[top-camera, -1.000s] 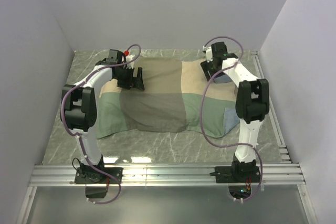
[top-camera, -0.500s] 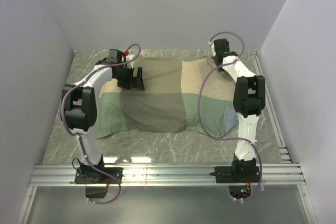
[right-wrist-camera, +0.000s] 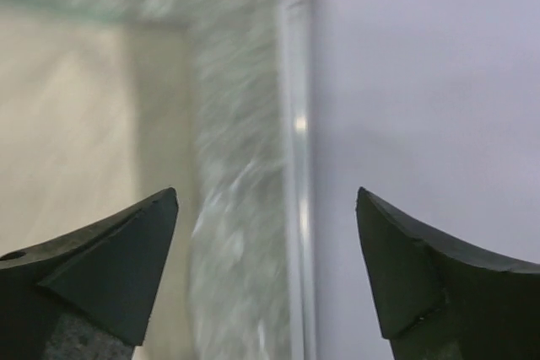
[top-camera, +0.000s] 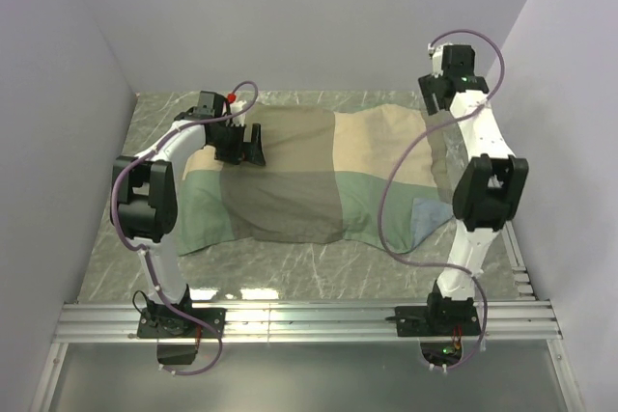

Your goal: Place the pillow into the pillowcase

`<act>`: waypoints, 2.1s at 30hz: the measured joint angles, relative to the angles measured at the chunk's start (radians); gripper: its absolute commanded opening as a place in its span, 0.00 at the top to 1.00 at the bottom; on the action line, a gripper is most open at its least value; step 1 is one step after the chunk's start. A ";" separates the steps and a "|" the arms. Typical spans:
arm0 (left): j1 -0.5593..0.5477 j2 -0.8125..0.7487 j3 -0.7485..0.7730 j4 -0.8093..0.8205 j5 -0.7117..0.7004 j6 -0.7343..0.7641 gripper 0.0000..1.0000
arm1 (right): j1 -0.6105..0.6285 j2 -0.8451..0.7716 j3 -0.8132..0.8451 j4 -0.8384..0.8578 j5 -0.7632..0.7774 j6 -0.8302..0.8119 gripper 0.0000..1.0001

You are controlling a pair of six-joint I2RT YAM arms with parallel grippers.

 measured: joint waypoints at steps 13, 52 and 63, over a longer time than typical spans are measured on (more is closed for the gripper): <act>0.013 -0.007 -0.008 0.005 0.018 0.007 0.01 | 0.095 -0.523 -0.734 -0.416 -0.369 0.106 0.13; 0.067 -0.078 -0.068 0.027 0.103 0.037 0.01 | -0.447 -1.022 -1.115 -0.316 -0.114 -0.304 0.04; 0.209 -0.445 -0.048 -0.121 0.166 0.095 0.01 | -0.256 -0.814 -0.625 -0.454 -0.560 -0.026 0.00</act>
